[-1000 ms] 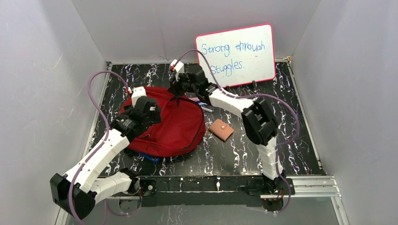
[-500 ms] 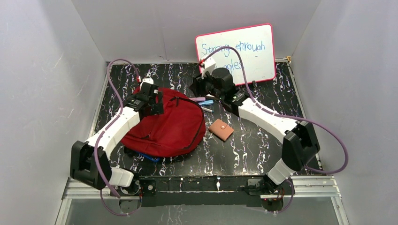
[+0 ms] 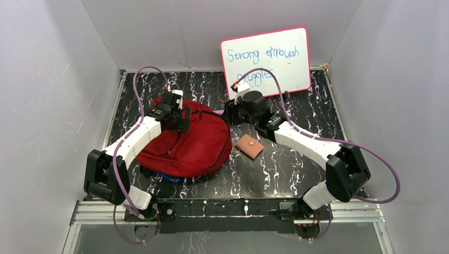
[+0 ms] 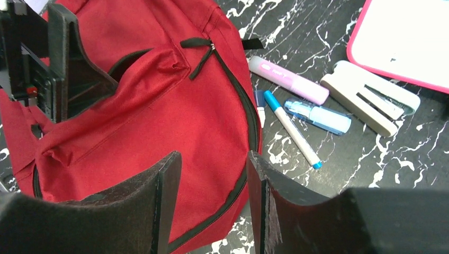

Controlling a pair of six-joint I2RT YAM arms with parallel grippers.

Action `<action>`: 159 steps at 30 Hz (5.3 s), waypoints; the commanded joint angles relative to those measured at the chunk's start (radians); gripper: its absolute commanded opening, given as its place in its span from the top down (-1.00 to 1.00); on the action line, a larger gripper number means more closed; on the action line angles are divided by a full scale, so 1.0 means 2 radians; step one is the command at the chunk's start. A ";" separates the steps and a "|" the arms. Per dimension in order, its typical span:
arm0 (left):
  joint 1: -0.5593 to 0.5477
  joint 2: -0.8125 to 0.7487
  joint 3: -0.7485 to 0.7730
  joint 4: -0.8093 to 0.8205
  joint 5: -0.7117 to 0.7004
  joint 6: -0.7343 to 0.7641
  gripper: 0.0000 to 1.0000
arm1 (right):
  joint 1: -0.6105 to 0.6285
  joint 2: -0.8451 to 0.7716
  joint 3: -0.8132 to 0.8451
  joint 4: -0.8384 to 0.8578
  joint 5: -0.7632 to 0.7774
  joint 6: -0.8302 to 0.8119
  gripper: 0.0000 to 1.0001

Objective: Pack the student bag
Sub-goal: Unzip the student bag at the center of the board, then move the student bag to the center of the board, then pick up the stationery from the center of the board.

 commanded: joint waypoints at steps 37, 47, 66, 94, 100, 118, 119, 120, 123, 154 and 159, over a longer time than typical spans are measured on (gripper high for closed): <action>0.007 0.017 0.069 -0.075 -0.151 0.035 1.00 | 0.001 0.031 -0.035 -0.045 -0.095 0.224 -0.23; 0.021 -0.017 0.084 -0.120 -0.186 0.031 1.00 | -0.005 0.170 0.111 -0.035 -0.092 0.128 0.63; 0.069 0.003 0.054 -0.113 -0.220 0.025 1.00 | -0.024 0.187 0.206 -0.053 -0.049 -0.032 -0.06; 0.120 -0.032 0.069 -0.109 -0.170 -0.047 1.00 | -0.057 0.321 0.334 -0.154 -0.083 -0.313 0.01; 0.122 -0.049 0.060 -0.101 -0.216 -0.056 1.00 | -0.074 0.360 0.383 -0.196 -0.148 -0.369 -0.03; 0.153 -0.038 0.055 -0.077 -0.212 -0.042 1.00 | -0.068 0.343 0.401 -0.230 -0.147 -0.204 0.17; 0.153 -0.038 0.054 -0.075 -0.206 -0.042 1.00 | -0.067 0.337 0.393 -0.230 -0.147 -0.180 0.20; 0.153 -0.038 0.054 -0.073 -0.202 -0.043 1.00 | -0.066 0.333 0.384 -0.231 -0.150 -0.161 0.23; 0.153 -0.036 0.056 -0.071 -0.196 -0.043 1.00 | -0.064 0.328 0.373 -0.249 -0.150 -0.130 0.27; 0.153 -0.033 0.043 -0.064 -0.163 -0.042 1.00 | -0.039 0.370 0.372 -0.261 -0.114 -0.108 0.15; 0.153 -0.031 0.043 -0.062 -0.159 -0.041 1.00 | -0.036 0.380 0.375 -0.261 -0.104 -0.116 0.10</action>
